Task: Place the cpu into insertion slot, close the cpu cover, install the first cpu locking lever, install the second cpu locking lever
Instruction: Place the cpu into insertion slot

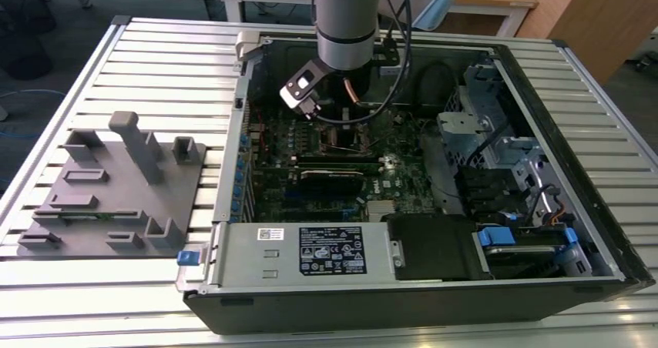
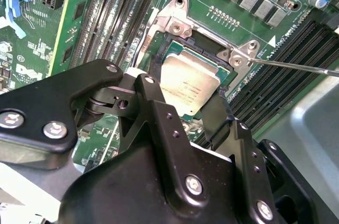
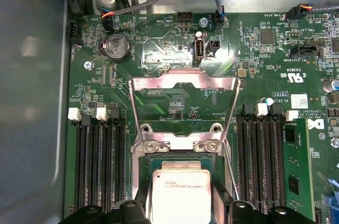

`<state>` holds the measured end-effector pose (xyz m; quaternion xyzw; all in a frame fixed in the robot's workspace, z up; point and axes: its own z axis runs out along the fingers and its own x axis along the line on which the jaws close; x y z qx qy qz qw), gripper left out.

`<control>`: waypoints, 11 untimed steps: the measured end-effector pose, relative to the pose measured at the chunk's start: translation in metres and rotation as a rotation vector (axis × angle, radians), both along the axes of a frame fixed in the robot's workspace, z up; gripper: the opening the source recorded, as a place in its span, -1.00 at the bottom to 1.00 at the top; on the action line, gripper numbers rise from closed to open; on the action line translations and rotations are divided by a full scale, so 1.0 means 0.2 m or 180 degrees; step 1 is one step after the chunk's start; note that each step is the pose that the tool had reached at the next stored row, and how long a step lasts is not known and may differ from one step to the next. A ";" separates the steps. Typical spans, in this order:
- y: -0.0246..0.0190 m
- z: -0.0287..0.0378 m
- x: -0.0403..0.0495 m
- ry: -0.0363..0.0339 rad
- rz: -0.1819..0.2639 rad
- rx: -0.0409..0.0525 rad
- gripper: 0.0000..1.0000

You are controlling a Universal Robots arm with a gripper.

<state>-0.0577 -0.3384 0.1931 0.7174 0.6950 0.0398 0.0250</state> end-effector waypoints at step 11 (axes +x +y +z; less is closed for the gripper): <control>0.000 -0.003 0.000 0.0000 0.0000 0.0000 0.08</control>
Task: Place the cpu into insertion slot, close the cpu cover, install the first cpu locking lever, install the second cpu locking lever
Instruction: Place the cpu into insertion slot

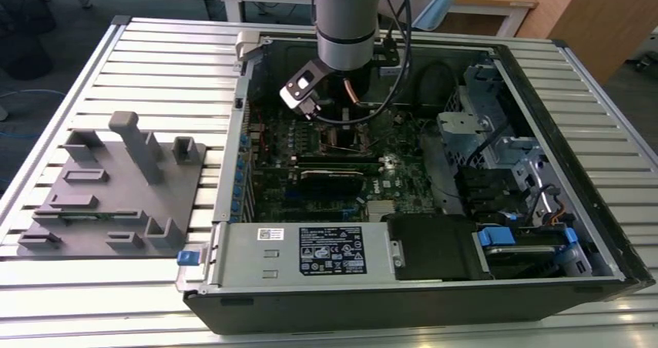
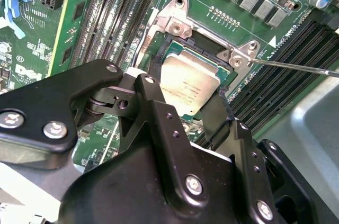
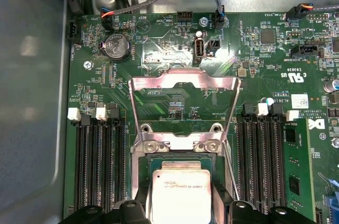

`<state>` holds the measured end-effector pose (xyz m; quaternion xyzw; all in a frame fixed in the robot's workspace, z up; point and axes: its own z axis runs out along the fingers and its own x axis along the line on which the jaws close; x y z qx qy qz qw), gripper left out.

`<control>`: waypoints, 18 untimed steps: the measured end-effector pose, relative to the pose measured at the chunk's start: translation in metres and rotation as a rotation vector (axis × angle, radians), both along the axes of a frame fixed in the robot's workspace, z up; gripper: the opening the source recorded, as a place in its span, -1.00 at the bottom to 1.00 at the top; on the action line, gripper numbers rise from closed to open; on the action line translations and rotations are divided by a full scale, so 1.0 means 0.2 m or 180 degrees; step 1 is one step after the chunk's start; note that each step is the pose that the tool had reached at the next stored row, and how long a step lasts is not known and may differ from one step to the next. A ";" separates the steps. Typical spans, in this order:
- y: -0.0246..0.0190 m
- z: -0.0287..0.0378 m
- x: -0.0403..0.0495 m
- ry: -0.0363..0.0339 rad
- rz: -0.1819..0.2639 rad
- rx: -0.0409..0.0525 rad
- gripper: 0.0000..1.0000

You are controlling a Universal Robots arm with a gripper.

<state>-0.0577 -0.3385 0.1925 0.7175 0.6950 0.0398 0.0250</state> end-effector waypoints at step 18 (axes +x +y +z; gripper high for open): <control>0.000 -0.016 0.000 0.0001 0.0000 0.0000 0.08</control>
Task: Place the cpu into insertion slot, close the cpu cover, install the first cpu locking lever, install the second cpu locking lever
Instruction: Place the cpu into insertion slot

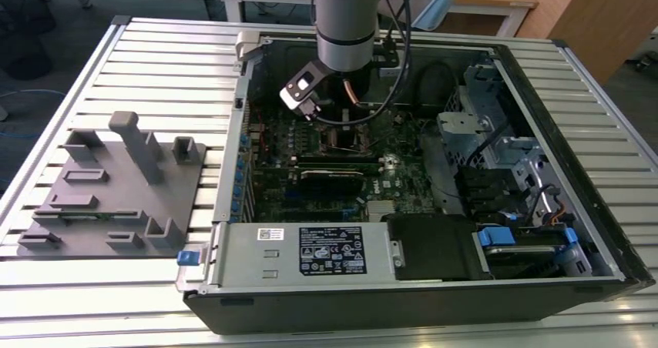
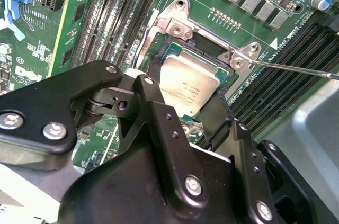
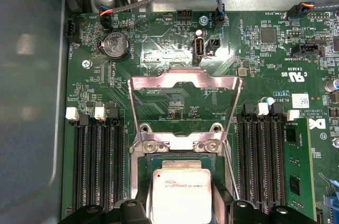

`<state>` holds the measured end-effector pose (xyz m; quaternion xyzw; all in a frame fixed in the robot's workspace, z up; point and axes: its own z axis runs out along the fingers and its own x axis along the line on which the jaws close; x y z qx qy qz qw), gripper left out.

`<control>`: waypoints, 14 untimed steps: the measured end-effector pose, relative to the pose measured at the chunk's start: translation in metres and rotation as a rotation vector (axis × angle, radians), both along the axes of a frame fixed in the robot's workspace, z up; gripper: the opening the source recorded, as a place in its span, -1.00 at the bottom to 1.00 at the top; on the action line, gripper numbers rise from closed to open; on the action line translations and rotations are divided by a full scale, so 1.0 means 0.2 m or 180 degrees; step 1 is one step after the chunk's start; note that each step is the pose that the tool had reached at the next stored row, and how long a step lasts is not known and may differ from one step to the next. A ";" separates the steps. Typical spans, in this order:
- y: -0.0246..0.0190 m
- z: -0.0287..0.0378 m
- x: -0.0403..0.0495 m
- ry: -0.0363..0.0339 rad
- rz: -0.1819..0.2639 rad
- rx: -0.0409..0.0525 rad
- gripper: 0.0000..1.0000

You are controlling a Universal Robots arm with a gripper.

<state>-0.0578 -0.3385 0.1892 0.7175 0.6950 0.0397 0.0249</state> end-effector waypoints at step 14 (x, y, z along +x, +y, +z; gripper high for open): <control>0.000 -0.002 0.000 -0.0001 0.0000 0.0001 0.08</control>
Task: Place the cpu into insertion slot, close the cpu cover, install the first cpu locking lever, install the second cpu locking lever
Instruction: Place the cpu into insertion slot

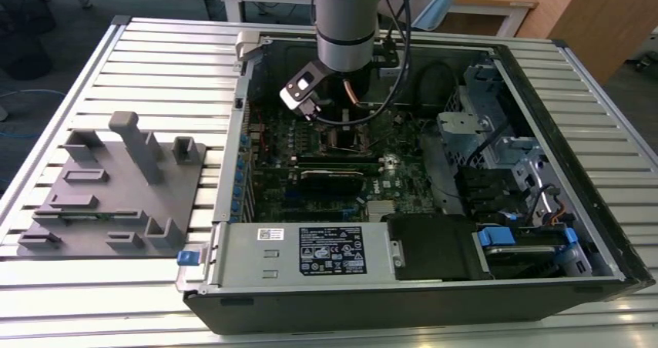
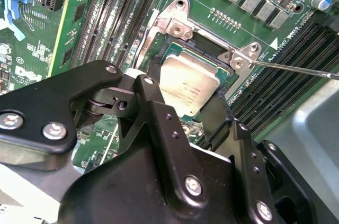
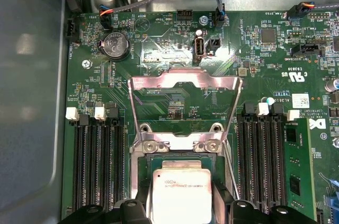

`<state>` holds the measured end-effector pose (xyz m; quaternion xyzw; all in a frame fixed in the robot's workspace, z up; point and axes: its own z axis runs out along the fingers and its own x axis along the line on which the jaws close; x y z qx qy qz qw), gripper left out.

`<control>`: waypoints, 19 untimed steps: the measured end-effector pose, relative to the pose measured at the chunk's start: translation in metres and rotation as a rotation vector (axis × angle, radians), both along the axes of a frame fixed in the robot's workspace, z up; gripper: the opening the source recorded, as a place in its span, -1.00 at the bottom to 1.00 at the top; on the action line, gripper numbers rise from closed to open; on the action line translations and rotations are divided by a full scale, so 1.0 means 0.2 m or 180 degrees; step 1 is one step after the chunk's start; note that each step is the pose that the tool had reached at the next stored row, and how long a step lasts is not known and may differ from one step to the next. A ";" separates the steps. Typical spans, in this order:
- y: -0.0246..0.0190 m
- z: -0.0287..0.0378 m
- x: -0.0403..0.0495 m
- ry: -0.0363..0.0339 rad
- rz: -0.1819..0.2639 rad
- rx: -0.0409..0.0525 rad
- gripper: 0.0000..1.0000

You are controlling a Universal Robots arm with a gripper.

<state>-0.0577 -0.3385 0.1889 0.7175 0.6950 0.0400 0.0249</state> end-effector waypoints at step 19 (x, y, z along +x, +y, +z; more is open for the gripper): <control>0.000 0.068 0.000 -0.0001 0.0000 0.0001 0.22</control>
